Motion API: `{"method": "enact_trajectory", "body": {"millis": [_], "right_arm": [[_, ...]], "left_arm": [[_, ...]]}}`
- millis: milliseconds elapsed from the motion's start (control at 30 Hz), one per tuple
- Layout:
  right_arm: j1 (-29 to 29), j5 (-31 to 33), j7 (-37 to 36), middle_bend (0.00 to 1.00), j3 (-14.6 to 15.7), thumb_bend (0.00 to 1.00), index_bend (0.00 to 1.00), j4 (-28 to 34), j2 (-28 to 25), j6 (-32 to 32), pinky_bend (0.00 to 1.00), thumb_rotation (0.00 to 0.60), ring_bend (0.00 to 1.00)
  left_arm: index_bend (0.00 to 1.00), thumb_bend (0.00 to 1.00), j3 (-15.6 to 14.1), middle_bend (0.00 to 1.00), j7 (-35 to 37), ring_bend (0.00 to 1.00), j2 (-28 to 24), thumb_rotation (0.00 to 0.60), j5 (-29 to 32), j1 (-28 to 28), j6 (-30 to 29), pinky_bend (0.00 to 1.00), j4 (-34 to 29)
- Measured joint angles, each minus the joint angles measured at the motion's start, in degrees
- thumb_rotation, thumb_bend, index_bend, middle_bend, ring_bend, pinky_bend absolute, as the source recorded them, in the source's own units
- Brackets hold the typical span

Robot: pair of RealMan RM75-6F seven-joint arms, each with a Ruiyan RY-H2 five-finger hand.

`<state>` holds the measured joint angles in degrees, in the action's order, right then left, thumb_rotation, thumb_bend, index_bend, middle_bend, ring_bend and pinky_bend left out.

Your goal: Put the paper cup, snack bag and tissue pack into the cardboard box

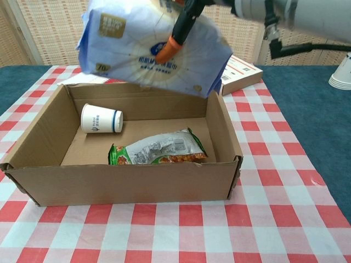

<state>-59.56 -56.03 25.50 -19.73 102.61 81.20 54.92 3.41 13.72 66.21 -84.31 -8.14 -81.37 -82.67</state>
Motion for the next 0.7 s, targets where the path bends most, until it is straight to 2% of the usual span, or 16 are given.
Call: {"method": "enact_trajectory", "body": {"millis": [200,267,300,333,367,400,433,500,600,700], "right_arm": [[-1.3,-0.1,-2.6,0.46,1.3,0.00,0.71,-2.2,4.7,-0.9,0.62,0.600,0.42],[-1.7,0.1,-3.0,0.46,1.7,0.00,0.66,-2.7,5.2,-1.6,0.60,0.600,0.40],[-1.8,0.4,-2.9,0.43,1.9,0.00,0.57,-2.8,5.2,-2.0,0.55,0.600,0.34],[-1.9,0.8,-2.9,0.35,2.1,0.00,0.41,-2.8,5.1,-2.6,0.41,0.600,0.22],[-2.1,1.7,-2.7,0.28,2.3,0.00,0.29,-2.7,4.8,-3.5,0.30,0.600,0.14],[-2.4,2.7,-2.5,0.16,2.5,0.00,0.13,-2.5,4.5,-4.3,0.15,0.600,0.05],[-2.7,4.0,-2.2,0.06,2.7,0.00,0.02,-2.3,4.0,-5.1,0.04,0.600,0.00],[-3.6,7.7,-1.5,0.00,3.0,0.00,0.00,-1.7,3.0,-6.8,0.00,0.600,0.00],[-5.2,12.7,-0.7,0.00,3.2,0.00,0.00,-0.9,1.8,-8.3,0.00,0.600,0.00],[-5.6,13.3,-1.0,0.00,3.1,0.00,0.00,-0.4,1.4,-8.1,0.00,0.600,0.00]], "left_arm": [[0.07,0.30,0.3,0.04,0.2,0.00,0.1,0.600,0.5,0.1,-0.1,0.28,0.4],[0.07,0.30,0.3,0.04,0.4,0.00,0.0,0.600,0.5,0.1,-0.2,0.28,0.4],[0.07,0.30,0.3,0.04,0.5,0.00,0.0,0.600,0.4,0.1,-0.2,0.28,0.4],[0.07,0.30,0.3,0.04,0.6,0.00,0.0,0.600,0.4,0.2,-0.3,0.28,0.4],[0.07,0.30,0.3,0.04,0.7,0.00,0.0,0.600,0.3,0.2,-0.3,0.28,0.4],[0.07,0.30,0.3,0.04,0.7,0.00,-0.1,0.600,0.3,0.2,-0.3,0.28,0.4],[0.07,0.30,0.3,0.04,0.8,0.00,-0.1,0.600,0.3,0.2,-0.2,0.28,0.4],[0.07,0.30,0.3,0.04,1.1,0.00,-0.1,0.600,0.2,0.1,-0.2,0.28,0.4],[0.07,0.30,0.3,0.04,1.3,0.00,-0.2,0.600,0.3,0.2,-0.4,0.28,0.4],[0.07,0.30,0.4,0.04,1.3,0.00,-0.2,0.600,0.4,0.2,-0.1,0.28,0.5]]}}
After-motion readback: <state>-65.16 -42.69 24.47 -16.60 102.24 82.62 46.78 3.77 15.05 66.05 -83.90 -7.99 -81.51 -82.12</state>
